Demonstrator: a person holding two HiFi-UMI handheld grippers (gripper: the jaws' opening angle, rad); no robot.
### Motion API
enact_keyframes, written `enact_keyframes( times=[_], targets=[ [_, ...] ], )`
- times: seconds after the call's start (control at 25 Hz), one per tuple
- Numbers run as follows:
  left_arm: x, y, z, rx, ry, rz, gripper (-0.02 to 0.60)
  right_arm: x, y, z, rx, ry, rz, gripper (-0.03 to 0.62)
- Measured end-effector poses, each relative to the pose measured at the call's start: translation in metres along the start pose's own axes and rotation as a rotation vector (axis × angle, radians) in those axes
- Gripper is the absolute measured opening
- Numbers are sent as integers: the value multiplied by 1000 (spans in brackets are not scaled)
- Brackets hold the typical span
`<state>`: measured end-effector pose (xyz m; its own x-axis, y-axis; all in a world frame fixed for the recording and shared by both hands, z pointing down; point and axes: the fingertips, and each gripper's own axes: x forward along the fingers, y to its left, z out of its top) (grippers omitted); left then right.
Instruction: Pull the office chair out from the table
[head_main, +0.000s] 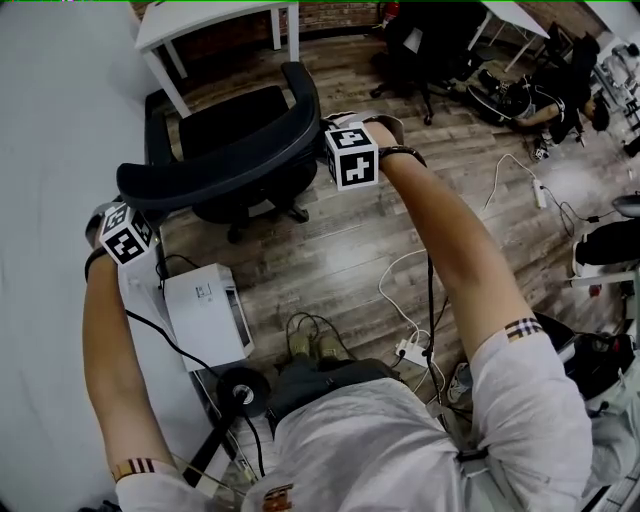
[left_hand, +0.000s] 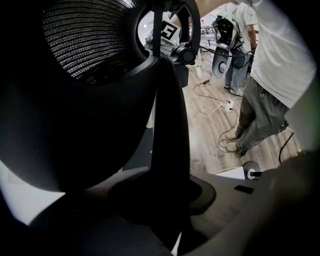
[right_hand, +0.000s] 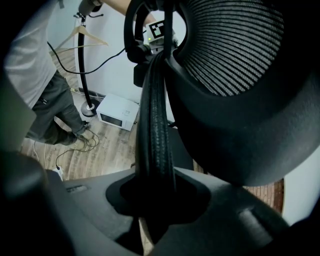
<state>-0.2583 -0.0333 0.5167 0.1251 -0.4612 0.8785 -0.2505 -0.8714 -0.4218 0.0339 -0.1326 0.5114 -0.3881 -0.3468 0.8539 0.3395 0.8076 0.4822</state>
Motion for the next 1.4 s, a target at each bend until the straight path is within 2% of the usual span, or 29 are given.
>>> enact_keyframes(
  times=[0.2, 0.32, 0.44, 0.6, 0.84, 1.12, 1.4],
  targets=[
    [-7, -6, 2, 16, -11, 7, 104, -10, 10, 10, 4, 1, -2, 95],
    [-8, -7, 0, -5, -23, 26, 122, -4, 9, 9, 29, 1, -19, 119],
    [-7, -5, 1, -24, -34, 61, 159, -3, 9, 4, 21, 24, -28, 178],
    [-11, -8, -2, -22, -33, 80, 229, -11, 13, 3, 28, 34, -47, 223],
    [-34, -7, 0, -12, -21, 109, 244, -38, 3, 2, 67, 27, -124, 233],
    [-71, -10, -2, -28, -23, 159, 244, -79, 12, 5, 88, 49, -172, 233],
    [-105, -31, 8, -86, -116, 220, 244, -126, 32, 26, 195, 22, -264, 233]
  ],
)
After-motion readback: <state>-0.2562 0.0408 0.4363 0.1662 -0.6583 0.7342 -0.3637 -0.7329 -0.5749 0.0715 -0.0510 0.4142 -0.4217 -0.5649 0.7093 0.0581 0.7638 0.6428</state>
